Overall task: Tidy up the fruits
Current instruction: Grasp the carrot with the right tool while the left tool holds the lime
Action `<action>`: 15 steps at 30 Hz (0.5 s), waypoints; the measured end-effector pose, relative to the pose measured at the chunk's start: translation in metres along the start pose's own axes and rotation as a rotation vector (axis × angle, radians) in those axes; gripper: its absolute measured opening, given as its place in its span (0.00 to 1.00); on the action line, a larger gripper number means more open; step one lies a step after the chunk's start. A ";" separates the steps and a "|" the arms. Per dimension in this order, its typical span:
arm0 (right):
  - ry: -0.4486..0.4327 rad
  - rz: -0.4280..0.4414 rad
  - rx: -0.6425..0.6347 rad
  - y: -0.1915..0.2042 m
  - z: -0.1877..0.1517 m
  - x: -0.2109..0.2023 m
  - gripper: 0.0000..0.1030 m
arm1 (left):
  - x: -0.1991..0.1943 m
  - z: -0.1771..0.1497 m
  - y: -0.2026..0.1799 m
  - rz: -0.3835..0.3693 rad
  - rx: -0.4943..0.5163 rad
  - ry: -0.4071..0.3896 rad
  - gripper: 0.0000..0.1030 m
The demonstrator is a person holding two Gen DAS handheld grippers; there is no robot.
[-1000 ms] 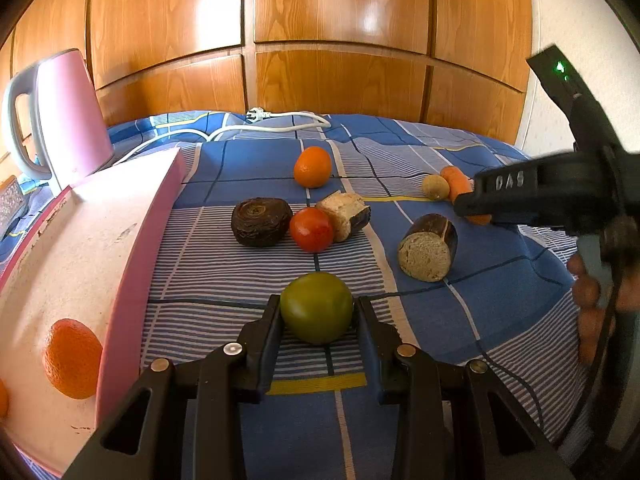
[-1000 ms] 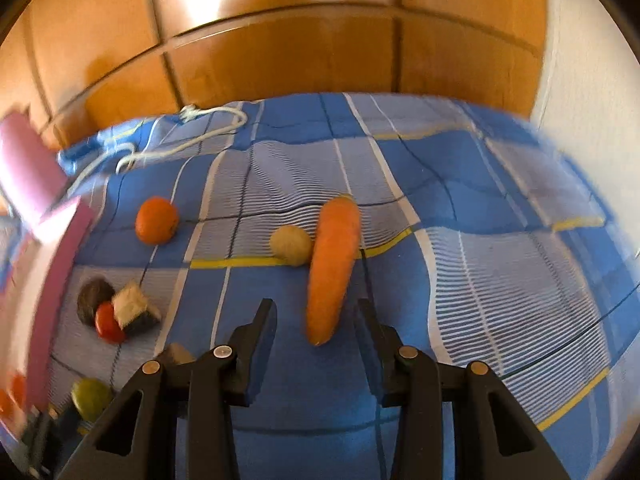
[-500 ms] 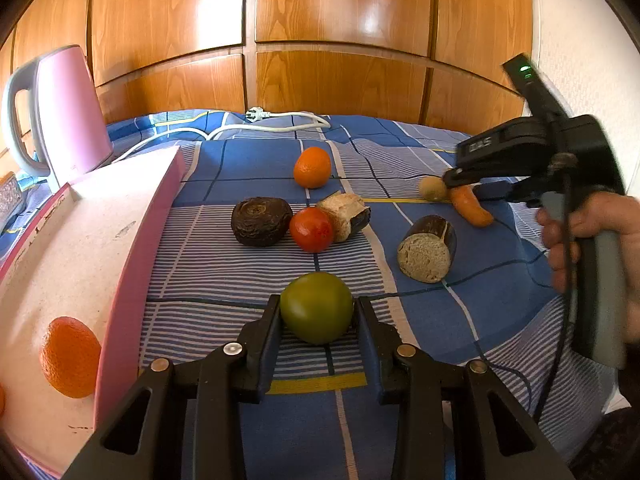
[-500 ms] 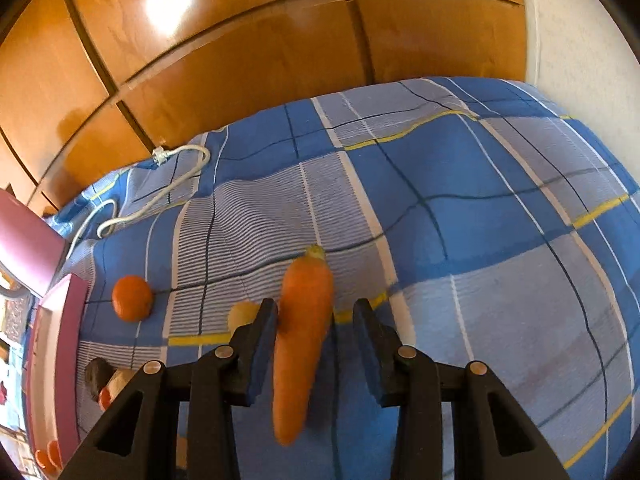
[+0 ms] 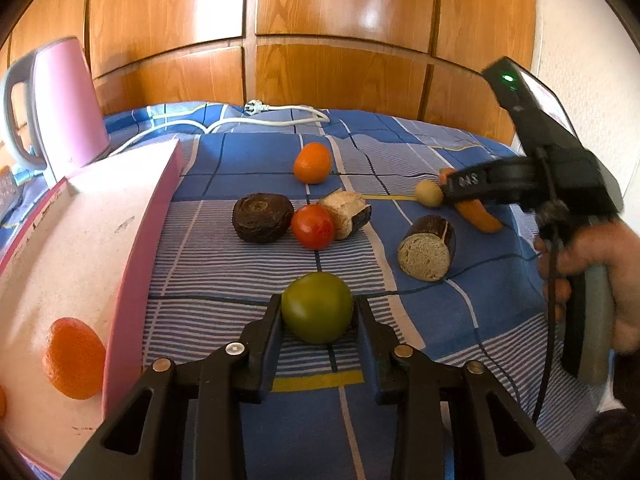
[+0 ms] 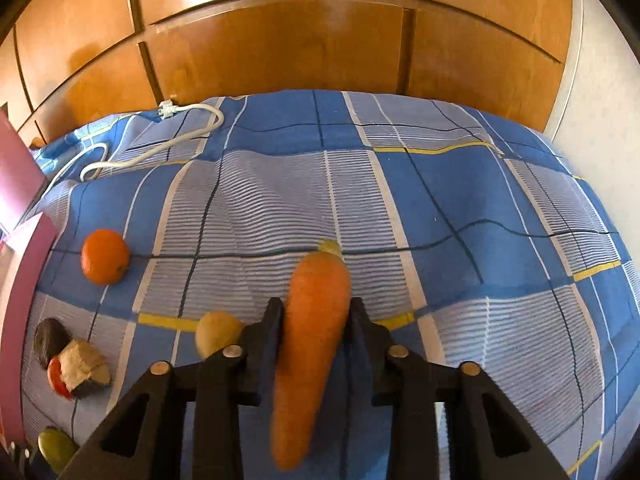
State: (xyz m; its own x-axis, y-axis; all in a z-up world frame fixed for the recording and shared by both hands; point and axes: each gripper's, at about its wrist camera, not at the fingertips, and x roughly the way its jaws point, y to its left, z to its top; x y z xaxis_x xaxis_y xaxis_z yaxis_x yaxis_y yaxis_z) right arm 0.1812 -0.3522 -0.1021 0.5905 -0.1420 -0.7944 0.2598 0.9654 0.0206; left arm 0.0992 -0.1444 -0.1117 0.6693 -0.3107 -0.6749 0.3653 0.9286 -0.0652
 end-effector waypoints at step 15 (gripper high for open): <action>0.067 0.077 0.007 0.013 -0.065 -0.053 0.29 | -0.042 -0.007 0.011 0.008 -0.057 0.034 0.33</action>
State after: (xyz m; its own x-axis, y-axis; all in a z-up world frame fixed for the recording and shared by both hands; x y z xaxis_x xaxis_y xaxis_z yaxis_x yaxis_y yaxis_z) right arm 0.1035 -0.3178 -0.0988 0.5565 -0.0527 -0.8292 0.2210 0.9714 0.0866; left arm 0.0707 -0.1201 -0.0894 0.6490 -0.2971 -0.7004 0.3221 0.9413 -0.1009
